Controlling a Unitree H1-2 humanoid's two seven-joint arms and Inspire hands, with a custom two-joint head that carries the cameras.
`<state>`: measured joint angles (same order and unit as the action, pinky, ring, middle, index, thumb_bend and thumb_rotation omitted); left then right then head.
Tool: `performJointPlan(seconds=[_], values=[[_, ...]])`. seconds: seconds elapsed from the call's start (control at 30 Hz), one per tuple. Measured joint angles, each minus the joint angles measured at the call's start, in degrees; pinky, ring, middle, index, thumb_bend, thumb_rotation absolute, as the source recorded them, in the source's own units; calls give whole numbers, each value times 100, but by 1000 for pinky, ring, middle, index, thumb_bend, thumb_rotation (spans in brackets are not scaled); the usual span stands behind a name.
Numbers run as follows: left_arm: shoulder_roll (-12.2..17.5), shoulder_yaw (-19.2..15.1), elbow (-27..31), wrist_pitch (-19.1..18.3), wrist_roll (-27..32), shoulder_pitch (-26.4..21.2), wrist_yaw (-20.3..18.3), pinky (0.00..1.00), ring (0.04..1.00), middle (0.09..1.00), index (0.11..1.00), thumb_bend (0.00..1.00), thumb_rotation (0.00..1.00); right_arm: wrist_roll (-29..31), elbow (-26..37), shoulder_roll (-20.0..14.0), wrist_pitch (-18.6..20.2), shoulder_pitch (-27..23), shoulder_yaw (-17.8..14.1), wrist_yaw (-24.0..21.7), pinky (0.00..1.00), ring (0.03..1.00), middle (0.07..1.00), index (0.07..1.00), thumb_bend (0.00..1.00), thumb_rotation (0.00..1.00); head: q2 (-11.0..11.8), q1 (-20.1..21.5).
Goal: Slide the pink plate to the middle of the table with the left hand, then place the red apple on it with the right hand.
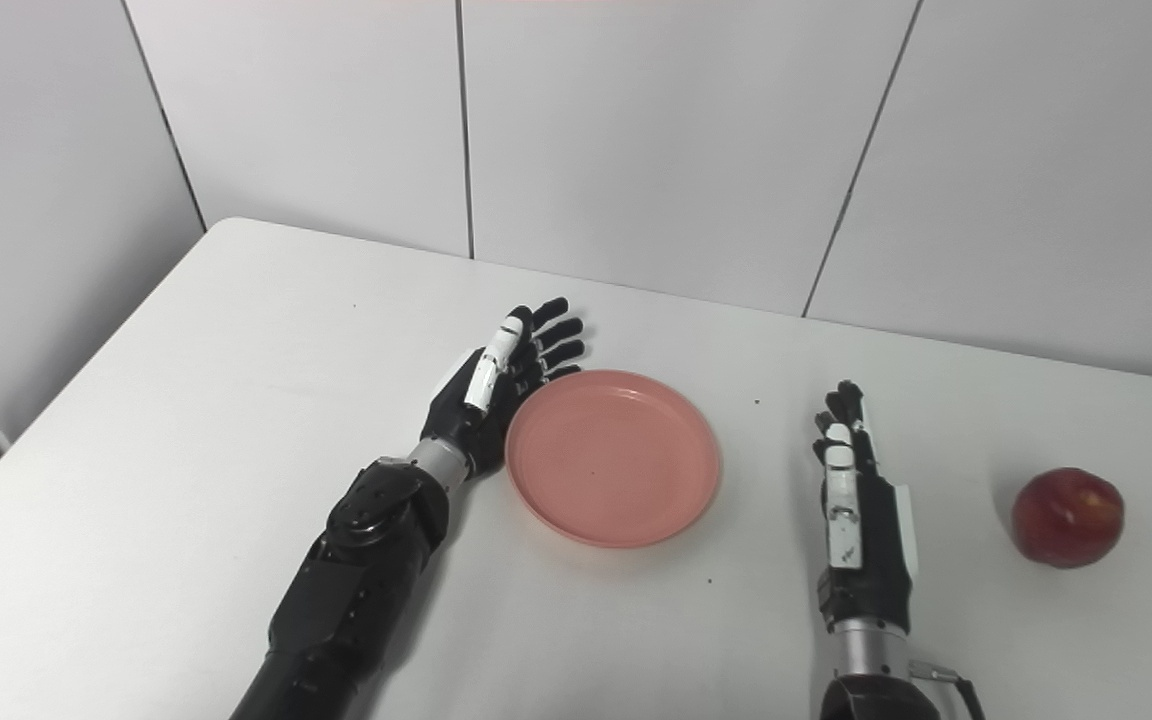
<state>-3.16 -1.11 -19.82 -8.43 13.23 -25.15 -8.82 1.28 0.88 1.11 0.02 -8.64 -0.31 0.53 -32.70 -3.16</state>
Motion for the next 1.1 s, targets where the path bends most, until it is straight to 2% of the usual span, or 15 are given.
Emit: performJointPlan(seconds=[0.2, 0.53, 0.9, 1.03, 1.1], values=[[-134, 177, 119, -70, -116, 80, -1, 881, 899, 900, 885, 402, 1000, -51, 3, 47, 28, 0, 32, 28, 982, 964, 965, 968, 241, 1000, -53, 141], [-175, 411, 332, -126, -143, 252, -49, 885, 897, 899, 881, 382, 1000, -54, 75, 113, 118, -1, 25, 79, 988, 961, 967, 970, 235, 1000, -88, 308], [-146, 399, 366, -129, -140, 283, -88, 884, 897, 898, 883, 389, 1000, -107, 82, 114, 129, -36, -12, 251, 955, 949, 956, 959, 248, 1000, -141, 606], [-137, 362, 356, -121, -137, 283, -134, 895, 901, 900, 886, 388, 1000, -285, 220, 107, 179, -49, -15, 290, 938, 946, 953, 961, 257, 1000, -158, 886], [-136, 345, 326, -88, -135, 283, -153, 896, 901, 901, 887, 387, 1000, -394, 224, 87, 179, -76, -14, 295, 930, 945, 952, 961, 257, 1000, -158, 888]])
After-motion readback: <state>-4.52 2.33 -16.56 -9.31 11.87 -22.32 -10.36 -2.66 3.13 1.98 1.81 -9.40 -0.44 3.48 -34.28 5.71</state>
